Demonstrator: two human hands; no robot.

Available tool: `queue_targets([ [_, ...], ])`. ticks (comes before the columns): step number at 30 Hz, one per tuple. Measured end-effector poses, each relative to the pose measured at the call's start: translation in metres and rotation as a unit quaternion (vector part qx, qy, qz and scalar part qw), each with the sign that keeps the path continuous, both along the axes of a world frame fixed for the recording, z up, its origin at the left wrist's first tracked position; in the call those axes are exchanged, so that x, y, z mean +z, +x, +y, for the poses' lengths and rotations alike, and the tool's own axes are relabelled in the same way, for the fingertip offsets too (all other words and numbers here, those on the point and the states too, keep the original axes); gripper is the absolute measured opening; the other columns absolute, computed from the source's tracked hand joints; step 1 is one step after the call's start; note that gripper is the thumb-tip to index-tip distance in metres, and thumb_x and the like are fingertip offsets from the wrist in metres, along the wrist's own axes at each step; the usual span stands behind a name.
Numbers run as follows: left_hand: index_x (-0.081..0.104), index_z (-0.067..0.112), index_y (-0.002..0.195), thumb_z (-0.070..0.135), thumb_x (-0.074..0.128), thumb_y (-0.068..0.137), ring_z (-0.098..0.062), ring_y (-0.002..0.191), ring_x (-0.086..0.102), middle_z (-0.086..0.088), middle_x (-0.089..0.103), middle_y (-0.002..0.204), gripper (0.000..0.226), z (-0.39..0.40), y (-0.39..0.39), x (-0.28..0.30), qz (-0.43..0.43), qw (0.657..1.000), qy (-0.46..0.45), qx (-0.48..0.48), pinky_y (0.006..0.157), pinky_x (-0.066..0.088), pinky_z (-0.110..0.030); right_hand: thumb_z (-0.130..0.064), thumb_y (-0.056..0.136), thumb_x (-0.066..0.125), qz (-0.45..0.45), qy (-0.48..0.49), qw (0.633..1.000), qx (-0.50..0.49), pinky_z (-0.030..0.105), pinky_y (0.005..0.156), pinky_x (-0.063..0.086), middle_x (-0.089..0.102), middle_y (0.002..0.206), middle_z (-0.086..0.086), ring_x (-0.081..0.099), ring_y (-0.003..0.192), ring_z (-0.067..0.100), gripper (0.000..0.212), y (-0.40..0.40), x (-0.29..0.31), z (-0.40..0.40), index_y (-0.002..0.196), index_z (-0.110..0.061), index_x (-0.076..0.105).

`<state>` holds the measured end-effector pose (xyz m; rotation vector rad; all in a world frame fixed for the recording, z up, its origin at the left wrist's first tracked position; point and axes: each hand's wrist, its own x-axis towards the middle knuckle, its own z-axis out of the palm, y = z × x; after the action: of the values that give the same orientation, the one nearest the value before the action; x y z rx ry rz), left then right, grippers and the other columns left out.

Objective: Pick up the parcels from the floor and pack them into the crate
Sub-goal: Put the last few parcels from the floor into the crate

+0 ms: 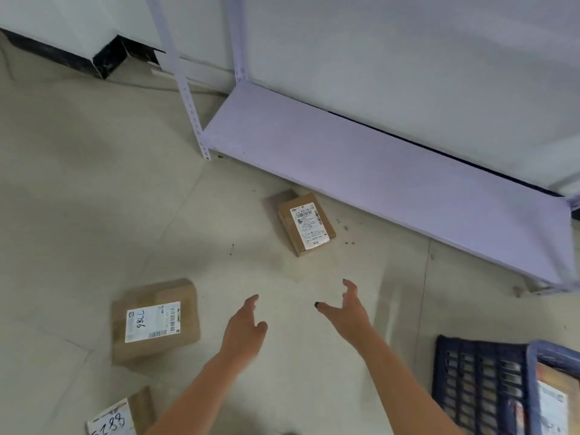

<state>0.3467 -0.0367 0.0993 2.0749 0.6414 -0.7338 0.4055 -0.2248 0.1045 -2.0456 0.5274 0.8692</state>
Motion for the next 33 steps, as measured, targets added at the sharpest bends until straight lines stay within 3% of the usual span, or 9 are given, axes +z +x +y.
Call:
queue_targets([
  [3, 0.028, 0.021, 0.142, 0.007, 0.045, 0.087, -0.026, 0.111, 0.055, -0.005, 0.042, 0.144, 0.059, -0.012, 0.043, -0.068, -0.029, 0.999, -0.038, 0.024, 0.082, 0.042, -0.026, -0.032, 0.083, 0.066, -0.036, -0.015, 0.999, 0.0, 0.032, 0.106, 0.031, 0.029, 0.151, 0.014, 0.032, 0.138, 0.026, 0.087, 0.048, -0.058, 0.0, 0.148, -0.018, 0.011],
  [9, 0.015, 0.017, 0.148, 0.019, 0.051, 0.091, -0.021, 0.136, 0.034, -0.005, 0.033, 0.15, 0.067, -0.037, 0.14, -0.16, -0.099, 0.981, -0.13, 0.102, 0.109, 0.029, -0.031, -0.034, 0.084, 0.064, -0.142, -0.033, 0.989, -0.007, 0.039, 0.113, 0.026, 0.02, 0.156, 0.008, 0.023, 0.143, 0.026, 0.089, 0.134, -0.145, -0.002, 0.15, -0.014, 0.008],
  [13, 0.03, 0.024, 0.14, 0.02, 0.05, 0.091, -0.008, 0.103, 0.051, 0.017, 0.053, 0.115, 0.053, -0.054, 0.16, -0.172, -0.123, 0.953, -0.233, 0.148, 0.094, 0.036, -0.028, -0.03, 0.084, 0.063, -0.148, 0.004, 0.988, -0.047, 0.03, 0.091, 0.038, 0.043, 0.138, 0.006, 0.045, 0.12, 0.022, 0.071, 0.147, -0.165, 0.007, 0.141, -0.013, 0.027],
  [15, 0.034, 0.028, 0.135, 0.018, 0.05, 0.091, -0.013, 0.112, 0.049, 0.011, 0.053, 0.124, 0.048, -0.062, 0.156, -0.167, -0.111, 0.948, -0.25, 0.161, 0.103, 0.038, -0.037, -0.027, 0.081, 0.064, -0.151, 0.017, 0.986, -0.071, 0.03, 0.087, 0.042, 0.049, 0.128, 0.006, 0.05, 0.111, 0.021, 0.061, 0.134, -0.16, 0.012, 0.133, -0.011, 0.035],
  [18, 0.031, 0.024, 0.136, 0.018, 0.05, 0.091, -0.02, 0.119, 0.049, 0.004, 0.051, 0.128, 0.05, -0.061, 0.129, -0.139, -0.061, 0.945, -0.24, 0.214, 0.106, 0.037, -0.044, -0.023, 0.082, 0.063, -0.14, 0.022, 0.986, -0.085, 0.032, 0.086, 0.044, 0.048, 0.124, 0.009, 0.052, 0.108, 0.024, 0.054, 0.097, -0.13, 0.019, 0.128, -0.009, 0.038],
  [23, 0.028, 0.022, 0.137, 0.014, 0.06, 0.085, -0.015, 0.108, 0.048, 0.004, 0.049, 0.124, 0.062, -0.064, 0.06, -0.05, -0.073, 0.948, -0.196, 0.241, 0.088, 0.036, -0.03, -0.017, 0.085, 0.056, -0.072, 0.055, 0.987, -0.13, 0.029, 0.08, 0.042, 0.047, 0.124, 0.009, 0.052, 0.1, 0.021, 0.043, 0.01, -0.036, 0.019, 0.124, -0.01, 0.038],
  [27, 0.035, 0.024, 0.133, 0.012, 0.067, 0.079, -0.019, 0.114, 0.05, -0.004, 0.048, 0.128, 0.064, -0.08, 0.011, 0.04, -0.112, 0.952, -0.163, 0.232, 0.093, 0.042, -0.031, -0.011, 0.085, 0.056, -0.089, 0.084, 0.978, -0.17, 0.011, 0.068, 0.043, 0.043, 0.124, 0.003, 0.049, 0.091, 0.002, 0.039, -0.073, 0.063, 0.013, 0.12, -0.014, 0.037],
  [30, 0.039, 0.033, 0.124, 0.013, 0.067, 0.079, -0.019, 0.112, 0.053, 0.001, 0.055, 0.123, 0.056, -0.1, -0.013, 0.099, -0.099, 0.948, -0.194, 0.233, 0.089, 0.045, -0.037, -0.013, 0.085, 0.059, -0.115, 0.106, 0.972, -0.174, 0.015, 0.083, 0.047, 0.039, 0.126, -0.006, 0.048, 0.101, -0.007, 0.047, -0.125, 0.126, 0.002, 0.122, -0.023, 0.032],
  [33, 0.037, 0.036, 0.122, 0.02, 0.062, 0.077, -0.026, 0.118, 0.051, -0.001, 0.054, 0.125, 0.054, -0.138, -0.016, 0.144, -0.098, 0.949, -0.193, 0.229, 0.098, 0.044, -0.05, -0.022, 0.084, 0.061, -0.134, 0.111, 0.971, -0.166, 0.005, 0.086, 0.039, 0.033, 0.126, -0.017, 0.039, 0.102, -0.026, 0.066, -0.153, 0.17, -0.021, 0.138, -0.028, 0.024],
])
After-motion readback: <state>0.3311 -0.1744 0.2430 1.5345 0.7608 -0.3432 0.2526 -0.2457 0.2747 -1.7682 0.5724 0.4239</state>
